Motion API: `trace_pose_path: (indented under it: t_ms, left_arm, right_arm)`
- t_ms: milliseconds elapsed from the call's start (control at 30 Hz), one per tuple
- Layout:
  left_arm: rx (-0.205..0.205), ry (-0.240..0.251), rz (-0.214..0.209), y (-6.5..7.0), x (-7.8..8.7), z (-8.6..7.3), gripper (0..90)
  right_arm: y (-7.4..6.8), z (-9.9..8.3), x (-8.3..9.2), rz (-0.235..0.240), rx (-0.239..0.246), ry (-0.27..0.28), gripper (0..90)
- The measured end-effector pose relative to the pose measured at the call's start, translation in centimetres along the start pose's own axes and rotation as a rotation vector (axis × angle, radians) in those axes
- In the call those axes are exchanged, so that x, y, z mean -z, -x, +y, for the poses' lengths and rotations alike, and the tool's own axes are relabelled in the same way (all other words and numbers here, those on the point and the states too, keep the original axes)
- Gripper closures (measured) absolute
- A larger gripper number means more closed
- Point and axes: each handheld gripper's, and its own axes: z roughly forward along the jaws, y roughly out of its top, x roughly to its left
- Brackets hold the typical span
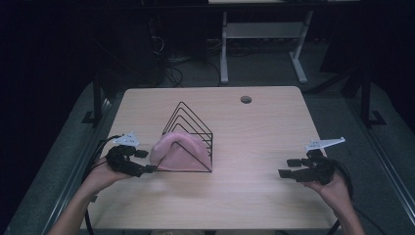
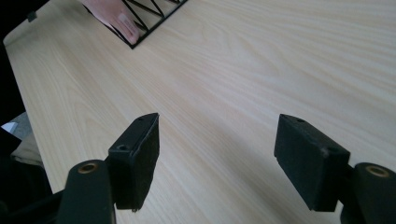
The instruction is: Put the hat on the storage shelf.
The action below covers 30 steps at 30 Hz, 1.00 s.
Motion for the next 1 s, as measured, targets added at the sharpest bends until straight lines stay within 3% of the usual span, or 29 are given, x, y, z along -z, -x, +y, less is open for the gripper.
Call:
trace_pose_path:
  t_ms: [533,800,900,1000]
  left_arm:
    - [-0.004,0.009,0.033,0.9,-0.2,-1.0,29.1]
    - [0.032,0.054,0.039,1.6,-0.5,-2.2,28.7]
    - [0.027,0.068,0.044,1.7,-0.7,-2.7,28.6]
    - [0.054,0.093,0.037,2.0,-1.1,-3.3,28.6]
  right_arm:
    - [0.2,-3.6,0.5,-0.028,-0.02,0.023,30.5]
    - [-0.4,-4.7,0.4,-0.044,-0.015,0.036,29.5]
    - [-0.7,-4.9,0.3,-0.054,-0.006,0.038,28.9]
    - [-1.0,-5.0,0.2,-0.066,-0.001,0.039,28.2]
